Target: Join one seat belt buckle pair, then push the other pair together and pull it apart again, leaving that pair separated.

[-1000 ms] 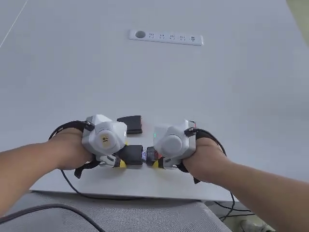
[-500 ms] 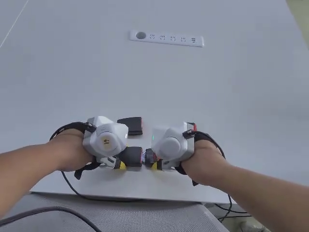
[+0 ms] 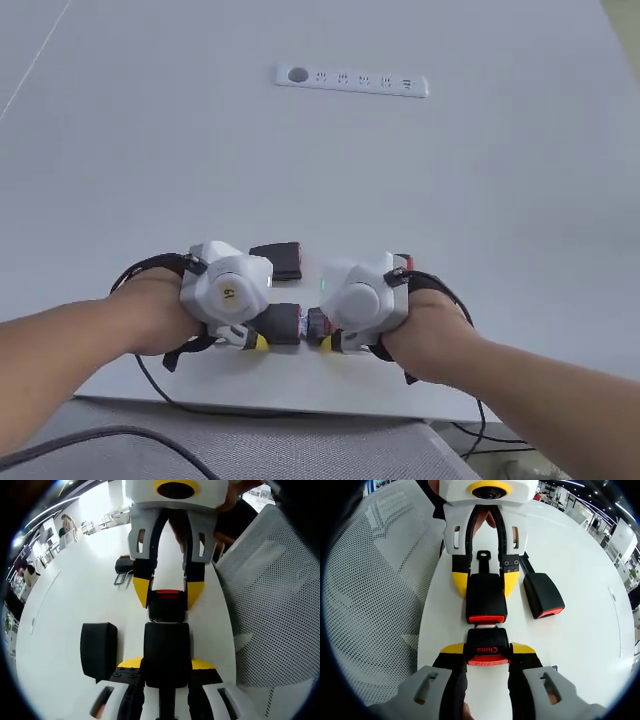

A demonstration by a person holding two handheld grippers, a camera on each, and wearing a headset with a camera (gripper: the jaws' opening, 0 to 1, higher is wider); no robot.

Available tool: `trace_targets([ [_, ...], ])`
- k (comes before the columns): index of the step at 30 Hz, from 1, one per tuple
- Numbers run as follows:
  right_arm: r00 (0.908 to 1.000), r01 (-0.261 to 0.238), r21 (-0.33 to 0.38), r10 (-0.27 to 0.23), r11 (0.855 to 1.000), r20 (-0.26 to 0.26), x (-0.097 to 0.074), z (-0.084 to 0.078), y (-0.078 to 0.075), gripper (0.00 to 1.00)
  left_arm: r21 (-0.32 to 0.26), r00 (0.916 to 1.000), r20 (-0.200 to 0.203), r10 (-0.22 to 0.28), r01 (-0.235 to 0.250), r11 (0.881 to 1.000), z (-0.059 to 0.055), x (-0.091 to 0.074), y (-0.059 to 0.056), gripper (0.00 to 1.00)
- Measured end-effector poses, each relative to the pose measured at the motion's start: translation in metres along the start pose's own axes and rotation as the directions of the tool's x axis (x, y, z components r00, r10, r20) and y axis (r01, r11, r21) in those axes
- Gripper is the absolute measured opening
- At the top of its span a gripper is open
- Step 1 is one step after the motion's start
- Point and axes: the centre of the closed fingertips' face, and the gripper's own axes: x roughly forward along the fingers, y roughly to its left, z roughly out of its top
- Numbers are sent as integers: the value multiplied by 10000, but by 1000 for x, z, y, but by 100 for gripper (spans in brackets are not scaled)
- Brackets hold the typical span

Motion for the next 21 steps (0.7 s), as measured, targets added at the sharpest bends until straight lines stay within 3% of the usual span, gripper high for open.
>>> trace_targets([
  [21,9999,-13,-175,10,9998,-164,0,-3,-2,28,-358,9990,434,127,-112,9993,0,0,1,31],
])
